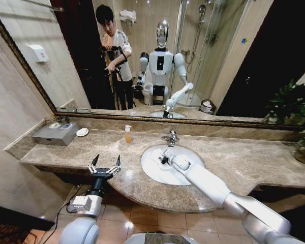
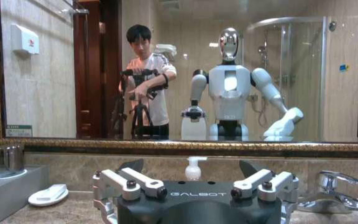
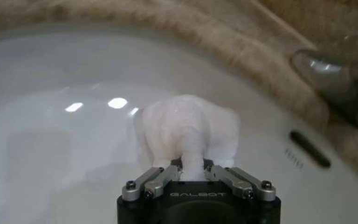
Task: Pick up the towel from the sink counter and wipe the mirror surface.
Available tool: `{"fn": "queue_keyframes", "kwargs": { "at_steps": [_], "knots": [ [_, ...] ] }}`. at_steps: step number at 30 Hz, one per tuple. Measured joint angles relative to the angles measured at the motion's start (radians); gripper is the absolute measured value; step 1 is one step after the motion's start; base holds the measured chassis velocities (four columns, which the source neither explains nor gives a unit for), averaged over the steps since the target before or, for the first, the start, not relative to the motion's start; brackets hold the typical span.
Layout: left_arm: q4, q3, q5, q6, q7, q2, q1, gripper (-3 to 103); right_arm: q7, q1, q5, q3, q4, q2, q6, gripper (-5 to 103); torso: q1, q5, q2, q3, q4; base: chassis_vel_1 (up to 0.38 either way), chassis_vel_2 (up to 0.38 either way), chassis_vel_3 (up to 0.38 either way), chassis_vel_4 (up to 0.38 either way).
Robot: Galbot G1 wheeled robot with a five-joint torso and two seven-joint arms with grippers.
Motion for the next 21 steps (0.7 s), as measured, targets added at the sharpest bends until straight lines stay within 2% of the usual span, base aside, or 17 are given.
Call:
{"fn": "queue_keyframes", "kwargs": {
  "at_steps": [6,9,13,21],
  "knots": [
    [0.000,0.000,0.000,0.000,0.000,0.000,0.000,100,-0.039,-0.109,0.008,0.007,0.173,-0.122,-0.029,13,0.000,0.0001,0.000,0.000,-0.0001,0.000,0.000,0.000,0.000],
    [0.000,0.000,0.000,0.000,0.000,0.000,0.000,100,-0.049,-0.135,-0.003,0.036,0.173,-0.143,-0.024,13,0.000,0.0000,0.000,0.000,-0.0004,0.000,0.000,0.000,0.000],
    [0.000,0.000,0.000,0.000,0.000,0.000,0.000,100,-0.036,-0.123,-0.008,0.091,0.104,-0.137,-0.010,13,0.000,0.0003,0.000,0.000,0.0001,0.000,0.000,0.000,0.000],
    [0.000,0.000,0.000,0.000,0.000,0.000,0.000,100,-0.063,-0.093,-0.059,0.112,0.029,-0.157,0.015,13,0.000,0.0001,0.000,0.000,0.0001,0.000,0.000,0.000,0.000]
  ]
}}
